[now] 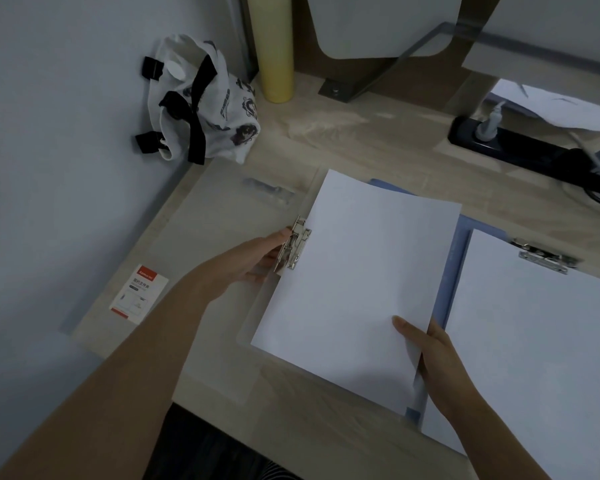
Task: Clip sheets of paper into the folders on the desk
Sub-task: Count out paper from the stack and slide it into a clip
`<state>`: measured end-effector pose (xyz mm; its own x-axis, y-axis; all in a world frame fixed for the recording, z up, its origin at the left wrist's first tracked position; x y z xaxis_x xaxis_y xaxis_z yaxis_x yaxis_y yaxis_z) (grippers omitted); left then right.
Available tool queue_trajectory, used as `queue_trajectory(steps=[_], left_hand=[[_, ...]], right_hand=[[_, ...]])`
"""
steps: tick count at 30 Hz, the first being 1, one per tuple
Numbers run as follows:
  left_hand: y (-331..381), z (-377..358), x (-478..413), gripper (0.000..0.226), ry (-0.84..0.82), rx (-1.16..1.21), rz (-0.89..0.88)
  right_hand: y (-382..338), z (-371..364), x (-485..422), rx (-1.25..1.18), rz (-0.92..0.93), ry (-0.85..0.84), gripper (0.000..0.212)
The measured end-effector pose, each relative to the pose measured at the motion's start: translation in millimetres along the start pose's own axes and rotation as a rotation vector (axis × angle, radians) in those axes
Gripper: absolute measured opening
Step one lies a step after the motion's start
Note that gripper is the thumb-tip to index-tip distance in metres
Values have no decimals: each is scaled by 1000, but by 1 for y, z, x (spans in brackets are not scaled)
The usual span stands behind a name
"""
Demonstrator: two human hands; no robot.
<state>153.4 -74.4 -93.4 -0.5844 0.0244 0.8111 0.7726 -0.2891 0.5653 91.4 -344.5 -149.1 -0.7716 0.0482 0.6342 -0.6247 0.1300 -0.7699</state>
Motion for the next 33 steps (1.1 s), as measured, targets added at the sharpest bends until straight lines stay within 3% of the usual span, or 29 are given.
queue_trajectory(steps=[9, 16, 20, 33], left_hand=[[-9, 1, -2, 32, -36, 115, -20], [-21, -3, 2, 49, -82, -4, 93], [-26, -2, 2, 38, -75, 55, 56], [-31, 9, -11, 15, 183, 44, -115]], right_hand=[[-3, -3, 2, -23, 4, -9, 36], [-5, -4, 3, 0, 5, -17, 29], [-6, -5, 4, 16, 7, -10, 29], [-3, -1, 0, 37, 9, 19, 31]])
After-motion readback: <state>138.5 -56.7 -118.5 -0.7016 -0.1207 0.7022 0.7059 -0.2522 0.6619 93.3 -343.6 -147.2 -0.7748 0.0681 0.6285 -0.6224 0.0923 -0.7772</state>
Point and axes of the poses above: each hand's wrist, its own x-axis away from the middle knuckle, its own z-axis out of the back of the hand, y = z × x, the point moved 9 cm from there along -x, towards the middle knuckle, and after that the axes turned 7 degrees about z, right-handed, at the moved point
